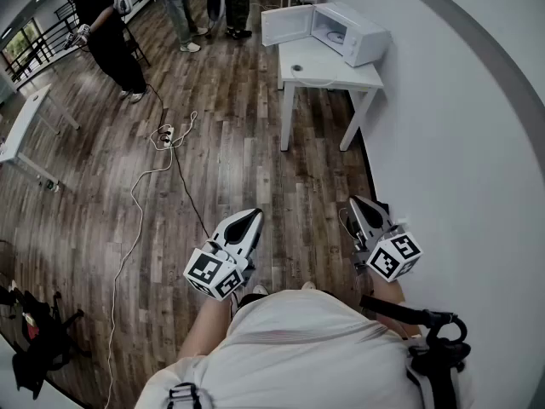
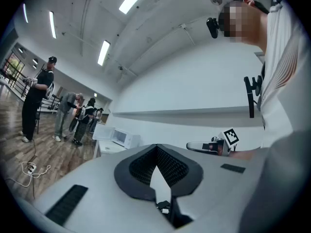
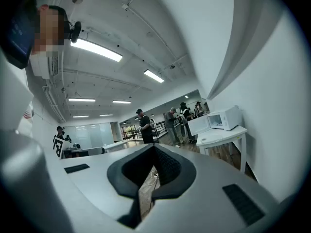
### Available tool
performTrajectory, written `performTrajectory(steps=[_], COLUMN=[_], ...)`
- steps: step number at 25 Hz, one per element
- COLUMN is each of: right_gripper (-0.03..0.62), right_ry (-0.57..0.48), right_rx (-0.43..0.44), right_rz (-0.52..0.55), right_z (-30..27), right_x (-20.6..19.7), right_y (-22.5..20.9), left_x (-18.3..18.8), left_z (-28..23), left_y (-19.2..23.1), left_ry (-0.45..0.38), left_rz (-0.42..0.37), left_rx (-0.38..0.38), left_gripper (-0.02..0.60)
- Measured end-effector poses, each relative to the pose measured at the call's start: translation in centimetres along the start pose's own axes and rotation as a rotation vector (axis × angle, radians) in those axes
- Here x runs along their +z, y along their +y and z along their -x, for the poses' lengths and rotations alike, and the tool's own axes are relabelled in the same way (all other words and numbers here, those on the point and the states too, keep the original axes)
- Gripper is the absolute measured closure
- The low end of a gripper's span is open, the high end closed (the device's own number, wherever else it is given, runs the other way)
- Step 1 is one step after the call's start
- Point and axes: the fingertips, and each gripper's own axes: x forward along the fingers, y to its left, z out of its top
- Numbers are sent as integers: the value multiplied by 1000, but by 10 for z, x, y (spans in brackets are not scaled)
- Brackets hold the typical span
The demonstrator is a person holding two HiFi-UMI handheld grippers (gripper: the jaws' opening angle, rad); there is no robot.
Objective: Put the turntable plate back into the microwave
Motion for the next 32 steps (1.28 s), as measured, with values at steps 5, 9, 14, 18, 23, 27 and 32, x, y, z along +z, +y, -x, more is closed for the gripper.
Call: performTrajectory(steps=[5, 9, 14, 18, 23, 27, 32], right_gripper=[594, 594, 594, 594, 594, 594, 594], right_ry=[14, 23, 51, 69, 72, 65, 55], right_rx=[5, 13, 11, 14, 53, 97, 112], right_rz=[-1, -16, -4, -41, -68, -67, -82], right_z=[-31, -52, -67, -86, -124, -164, -200], right_x=[-12, -24, -29, -36, -32, -25, -16], right_y=[33, 56, 62, 55, 38, 14, -34], left_x=[4, -6, -6, -8, -3, 3, 7], left_z=[34, 54, 62, 57, 41, 11, -43], left_y=[32, 53, 66, 85, 105, 131, 154], left_ry=[3, 20, 3, 1, 10, 12, 17], left_rz=[-2, 12, 15, 23, 16, 7, -13], left_rx=[21, 25, 25, 45, 73, 95, 101], left_gripper=[572, 572, 572, 572, 572, 572, 572])
